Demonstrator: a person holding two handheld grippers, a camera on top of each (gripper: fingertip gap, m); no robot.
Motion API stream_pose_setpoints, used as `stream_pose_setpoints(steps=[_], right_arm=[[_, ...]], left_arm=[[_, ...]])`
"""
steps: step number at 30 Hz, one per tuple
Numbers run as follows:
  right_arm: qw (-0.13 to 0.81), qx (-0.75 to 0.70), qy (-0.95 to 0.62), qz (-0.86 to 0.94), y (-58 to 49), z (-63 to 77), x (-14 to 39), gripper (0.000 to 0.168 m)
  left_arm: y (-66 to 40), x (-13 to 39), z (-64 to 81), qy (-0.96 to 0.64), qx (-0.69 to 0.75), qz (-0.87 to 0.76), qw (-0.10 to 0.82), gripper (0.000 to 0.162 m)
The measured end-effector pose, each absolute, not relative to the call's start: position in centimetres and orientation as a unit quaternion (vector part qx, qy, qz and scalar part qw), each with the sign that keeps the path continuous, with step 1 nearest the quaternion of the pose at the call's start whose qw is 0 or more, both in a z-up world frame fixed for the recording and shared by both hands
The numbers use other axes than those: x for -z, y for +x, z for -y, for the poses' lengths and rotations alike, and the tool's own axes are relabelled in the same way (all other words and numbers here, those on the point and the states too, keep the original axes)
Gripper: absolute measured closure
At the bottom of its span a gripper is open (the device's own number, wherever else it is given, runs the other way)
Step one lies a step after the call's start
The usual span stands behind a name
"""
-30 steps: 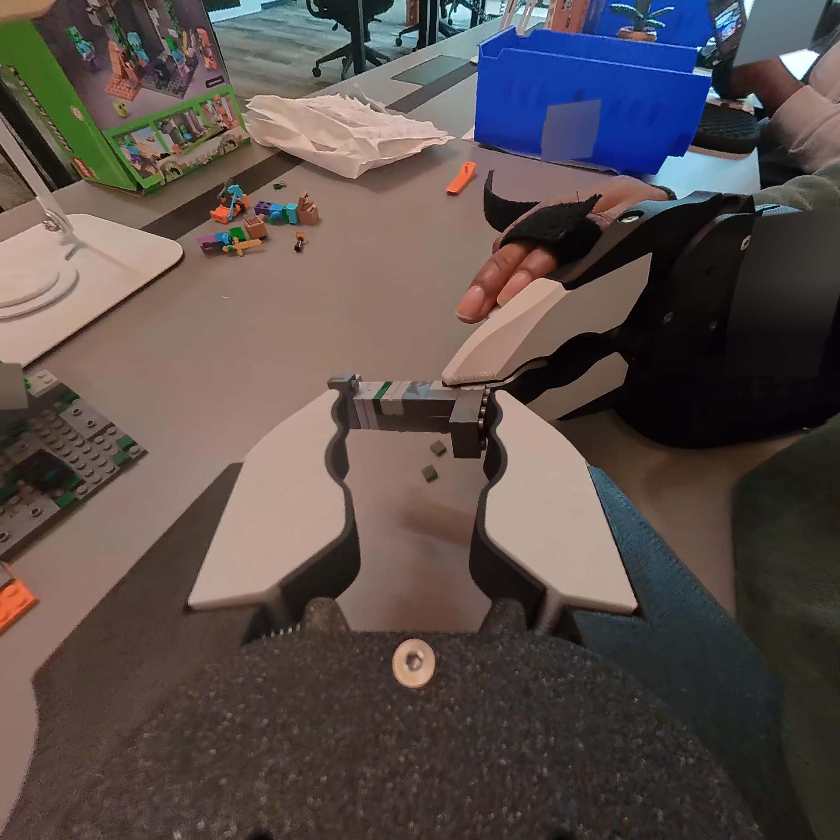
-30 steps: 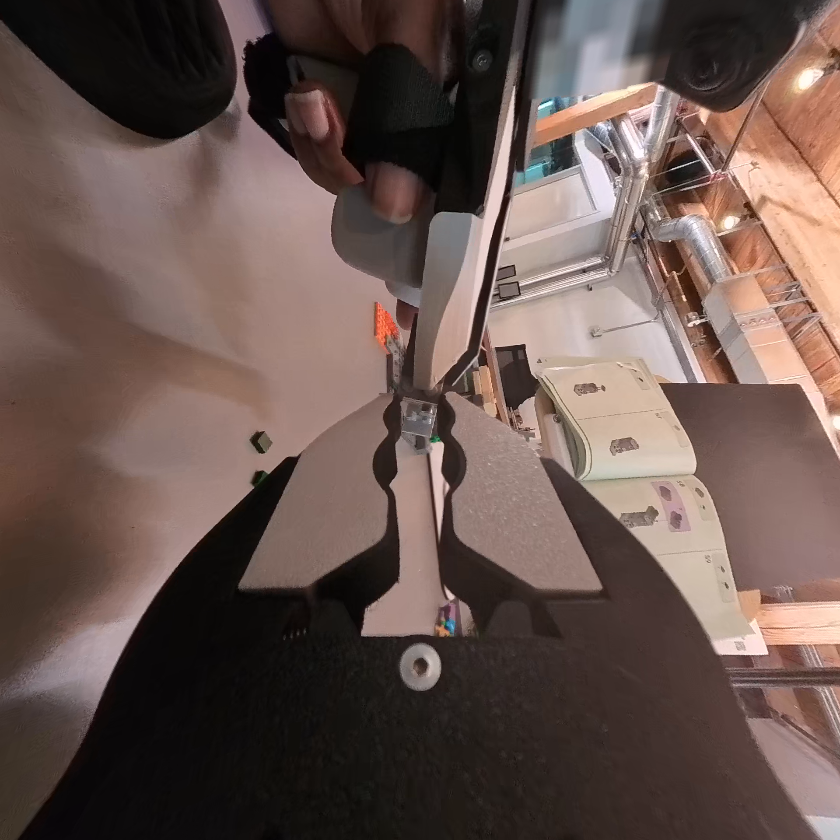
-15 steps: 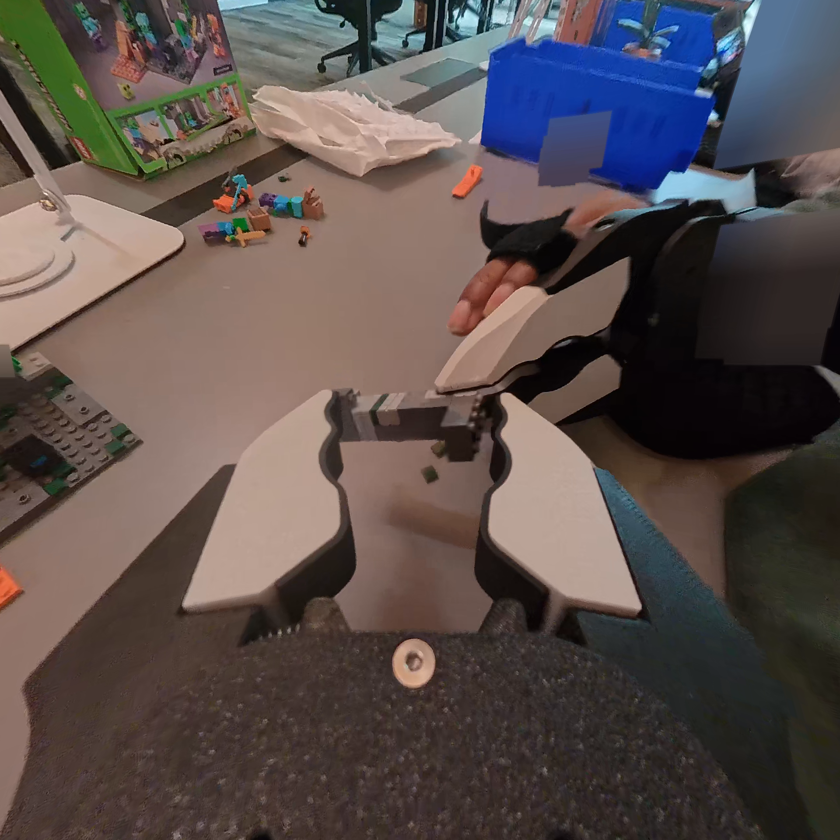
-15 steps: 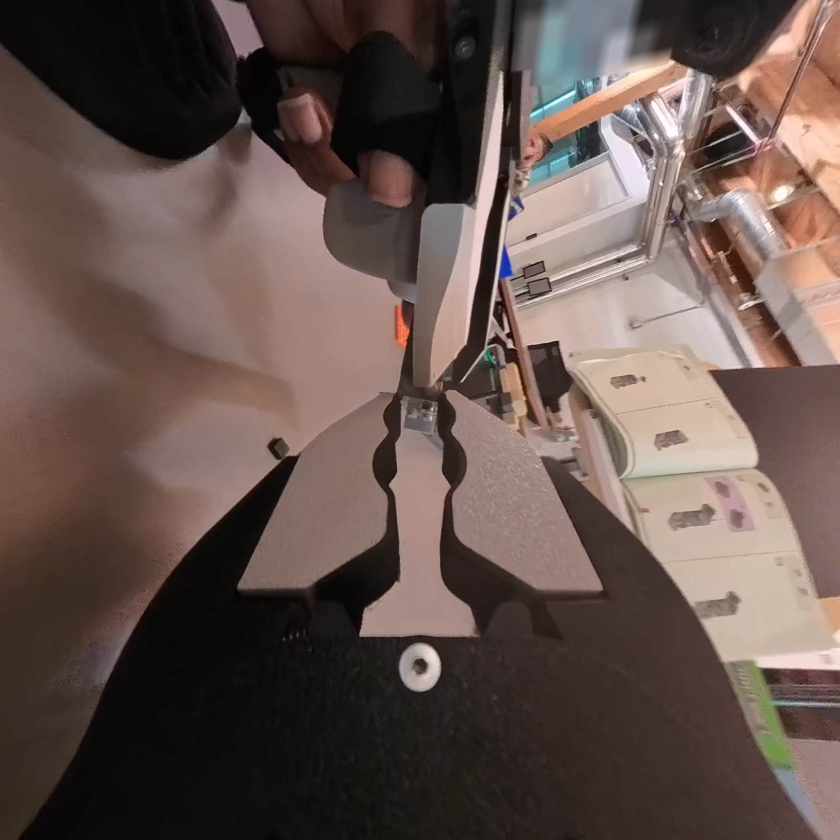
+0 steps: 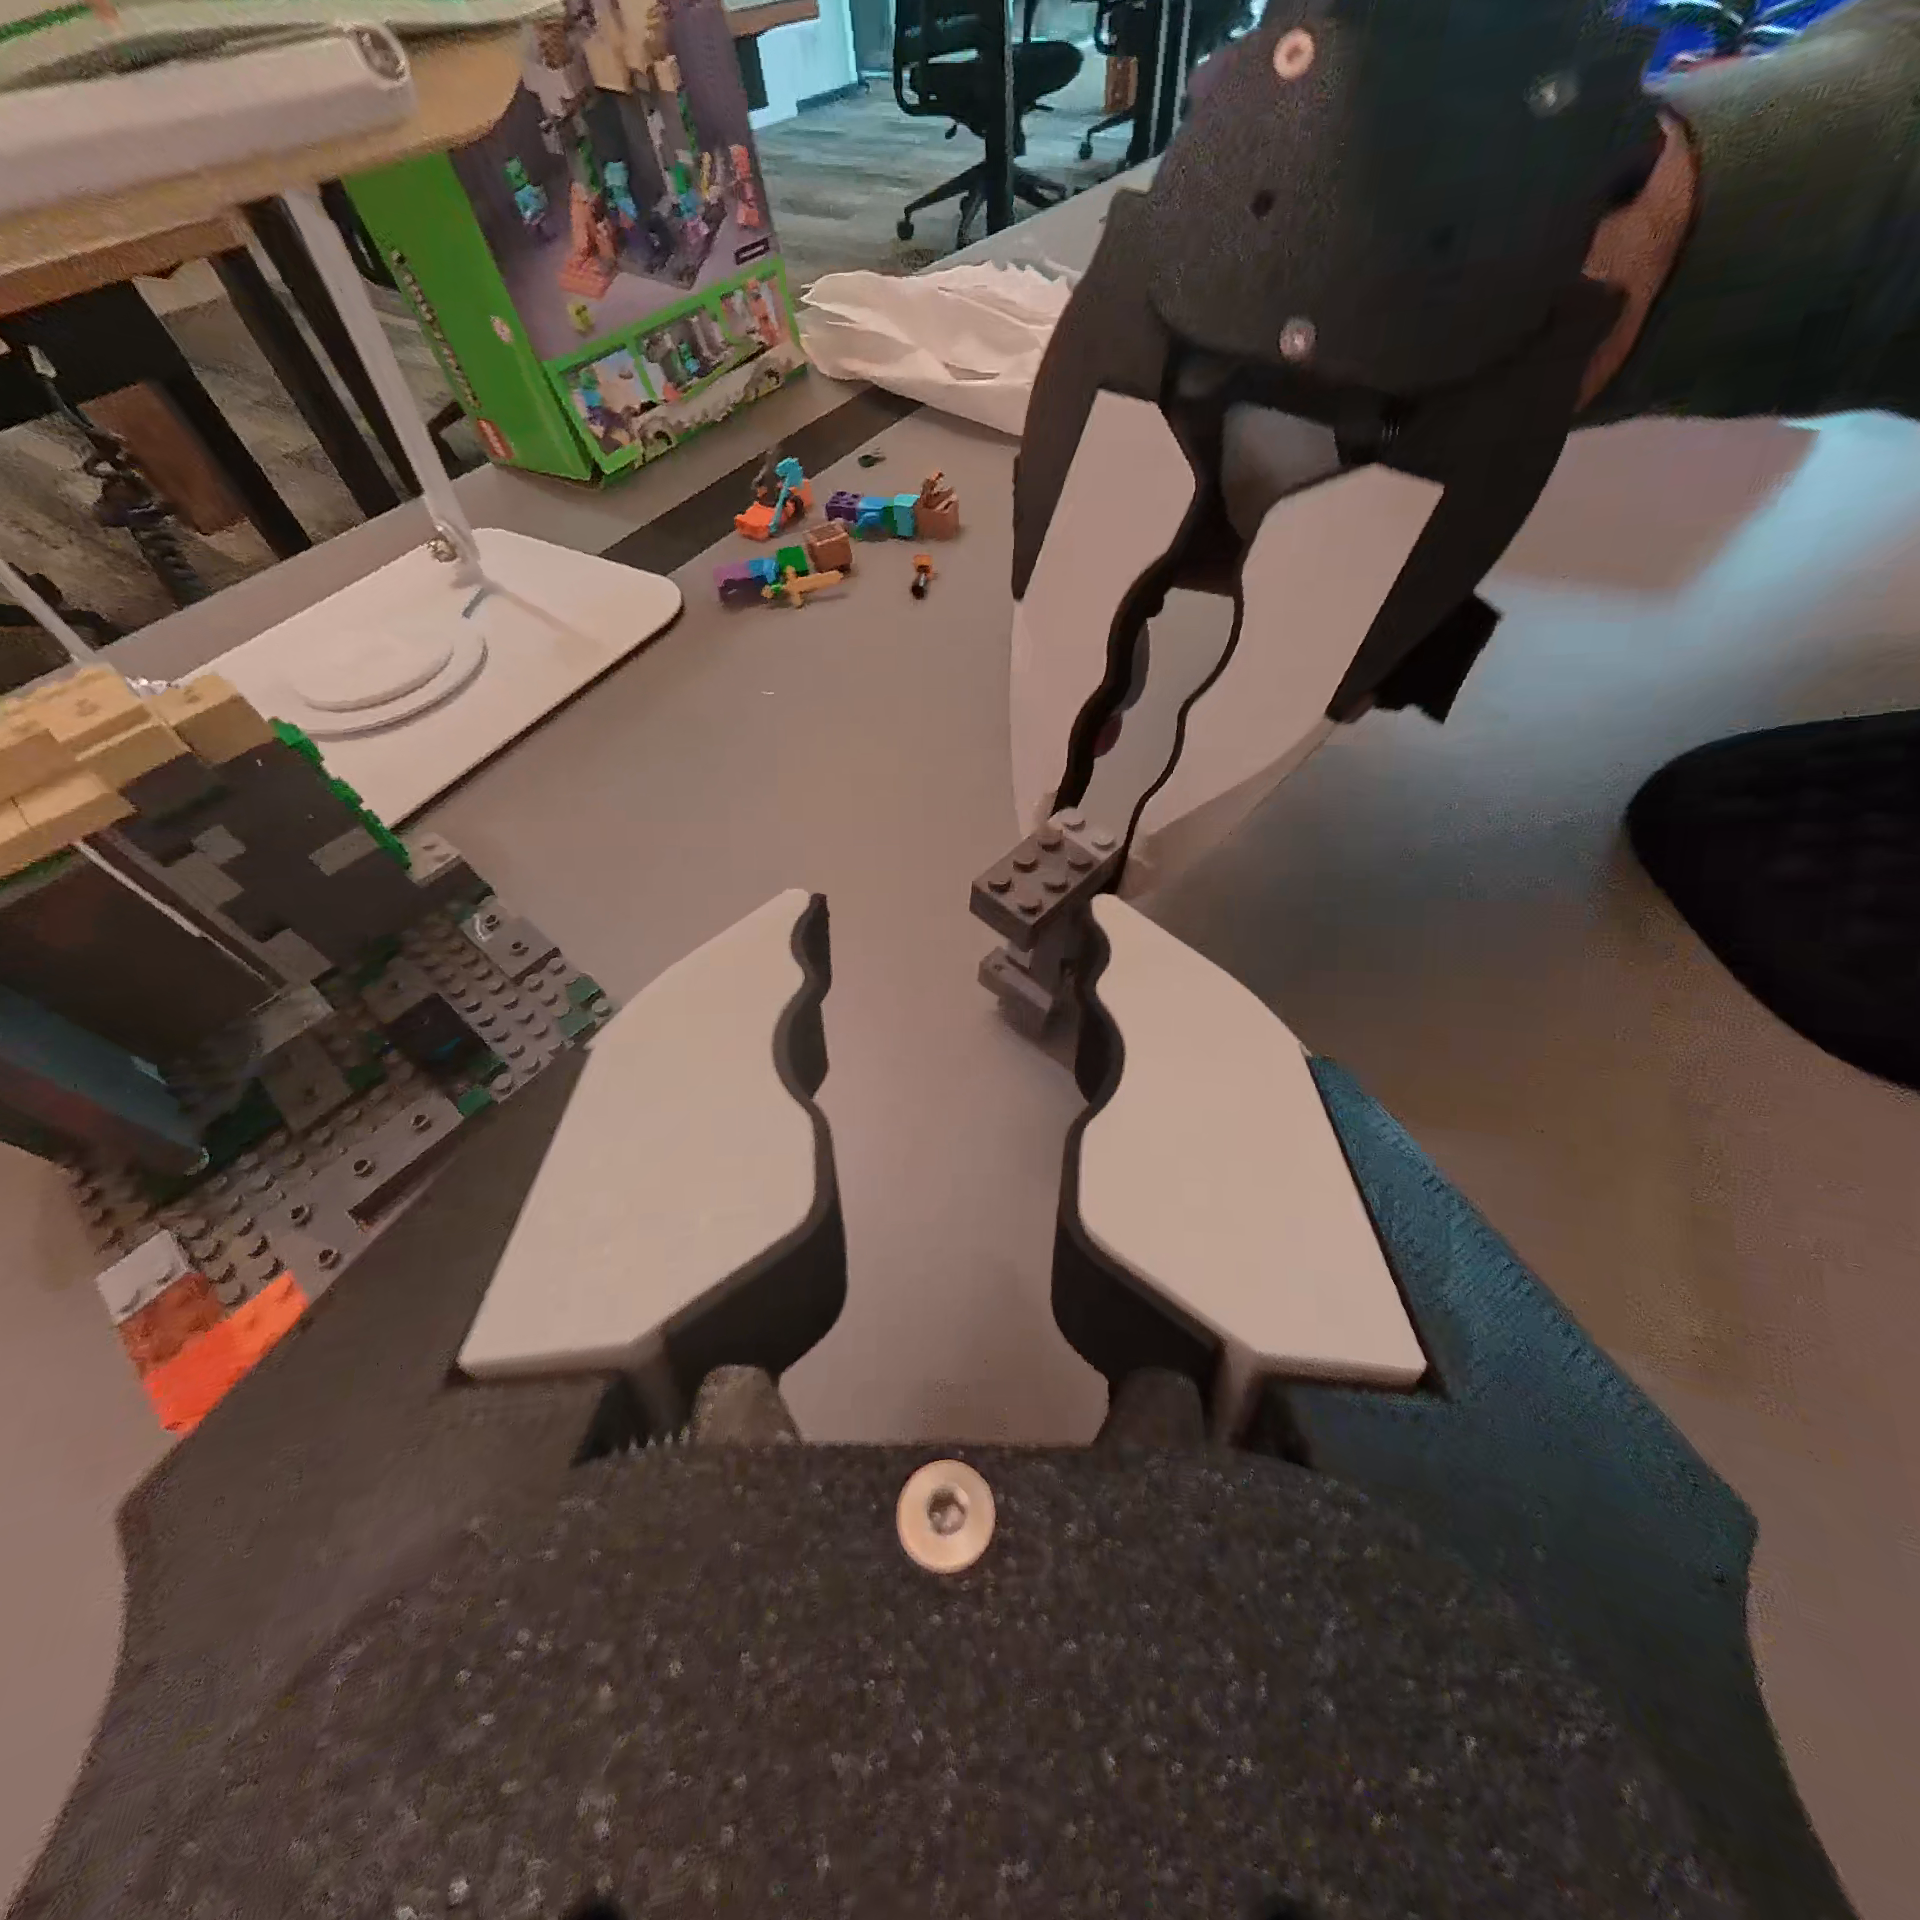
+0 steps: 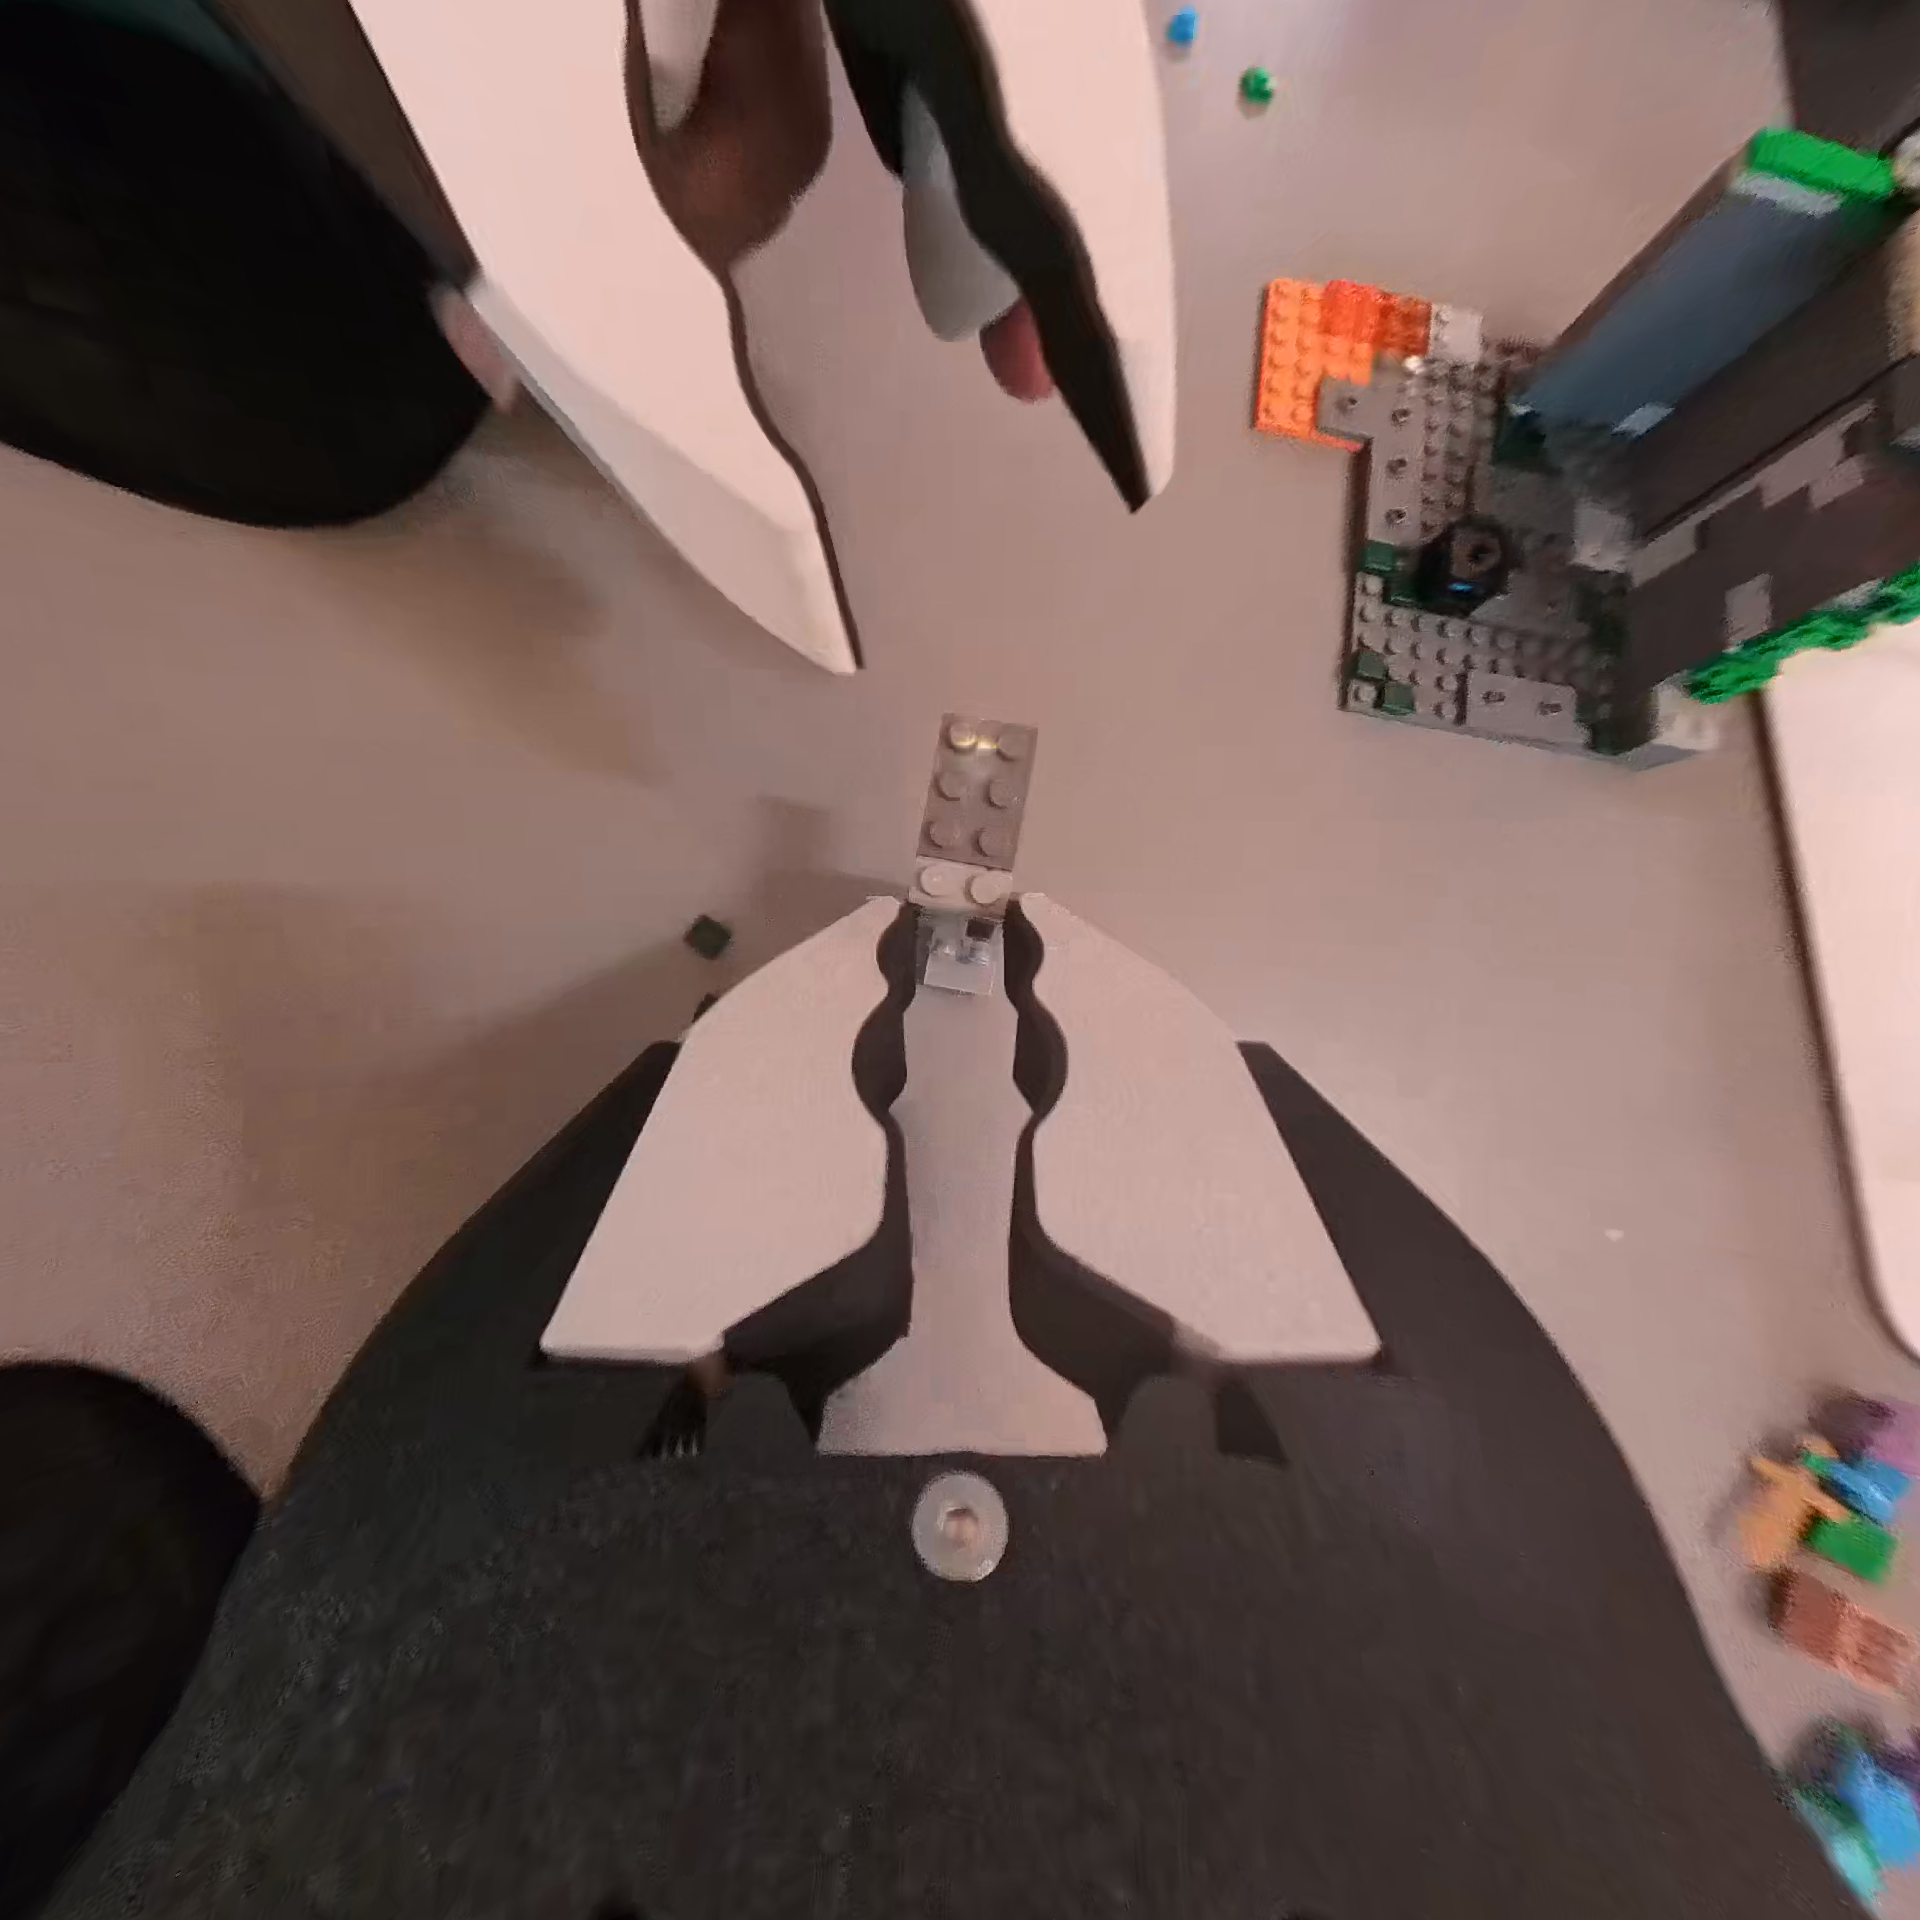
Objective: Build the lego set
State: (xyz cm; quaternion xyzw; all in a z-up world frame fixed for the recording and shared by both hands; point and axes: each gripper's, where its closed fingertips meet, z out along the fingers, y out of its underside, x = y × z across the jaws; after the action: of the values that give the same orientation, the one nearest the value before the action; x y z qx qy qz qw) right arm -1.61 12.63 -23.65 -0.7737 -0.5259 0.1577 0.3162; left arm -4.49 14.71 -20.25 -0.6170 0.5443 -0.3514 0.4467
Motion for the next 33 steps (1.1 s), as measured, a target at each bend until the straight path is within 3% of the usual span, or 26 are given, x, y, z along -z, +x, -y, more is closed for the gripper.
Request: stream_pose_setpoints(steps=[1, 4, 10, 23, 33], right_arm=[[0.302, -0.176, -0.772, 0.531, -1.6, -12.8, 23.7, 0.153], [0.284, -0.210, -0.753, 0.556, -1.3, -13.3, 23.7, 0.153], [0.271, -0.257, -0.733, 0.569, -0.9, -13.8, 24.0, 0.153], [0.324, -0.245, -0.732, 0.547, -0.2, -13.6, 22.6, 0.141], [0.294, -0.203, -0.820, 0.448, -1.4, -7.0, 25.8, 0.150]], left_arm=[[-4.5, 20.7, -15.1, -0.619, 0.354, -0.541, 0.446, 0.122], [-5.1, 21.4, -15.5, -0.626, 0.362, -0.525, 0.448, 0.136], [-5.7, 21.0, -15.2, -0.627, 0.372, -0.502, 0.465, 0.147], [-5.3, 22.4, -14.3, -0.628, 0.359, -0.529, 0.443, 0.146], [-5.1, 22.6, -14.0, -0.630, 0.367, -0.531, 0.432, 0.153]])
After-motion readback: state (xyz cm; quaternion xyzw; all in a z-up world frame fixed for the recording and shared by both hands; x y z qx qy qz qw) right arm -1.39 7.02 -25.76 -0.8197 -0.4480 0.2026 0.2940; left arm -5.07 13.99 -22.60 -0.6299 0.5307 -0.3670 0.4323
